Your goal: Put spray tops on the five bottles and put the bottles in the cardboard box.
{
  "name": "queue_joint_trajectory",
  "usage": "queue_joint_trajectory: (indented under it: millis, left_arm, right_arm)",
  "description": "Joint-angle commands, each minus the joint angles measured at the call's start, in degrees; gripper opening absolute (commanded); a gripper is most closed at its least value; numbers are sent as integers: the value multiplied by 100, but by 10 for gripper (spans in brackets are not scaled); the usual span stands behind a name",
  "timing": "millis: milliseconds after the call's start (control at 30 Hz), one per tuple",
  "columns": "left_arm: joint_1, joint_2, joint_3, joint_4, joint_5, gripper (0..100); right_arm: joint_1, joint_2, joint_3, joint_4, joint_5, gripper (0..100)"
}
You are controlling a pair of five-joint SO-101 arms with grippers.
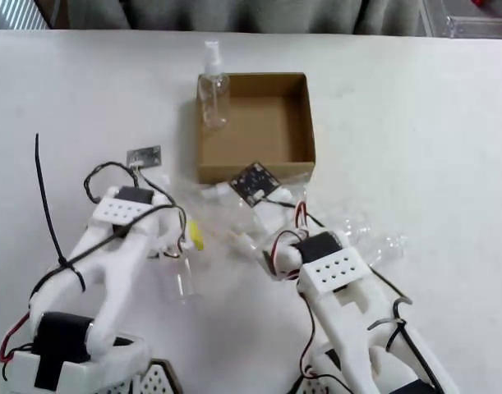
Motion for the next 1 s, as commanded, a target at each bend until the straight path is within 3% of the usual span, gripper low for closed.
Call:
queue_joint_trajectory:
  millis: [0, 367, 533, 800, 967]
  left_arm:
    - [66, -40, -316, -123, 35, 147]
    - [31, -40, -308, -132, 18, 162]
    - [31, -48, -308, -132, -510, 161]
    - [31, -66, -299, -97, -756, 158]
    - [-154, -725, -18, -132, -756, 158]
  right_arm:
    - [-31, -13, -26, 4, 44, 15]
    - [-31, -13, -26, 13, 44, 15]
    - [-31, -13, -26, 13, 53, 15]
    - [-31, -13, -26, 13, 53, 15]
    - [-4, -13, -26, 13, 53, 15]
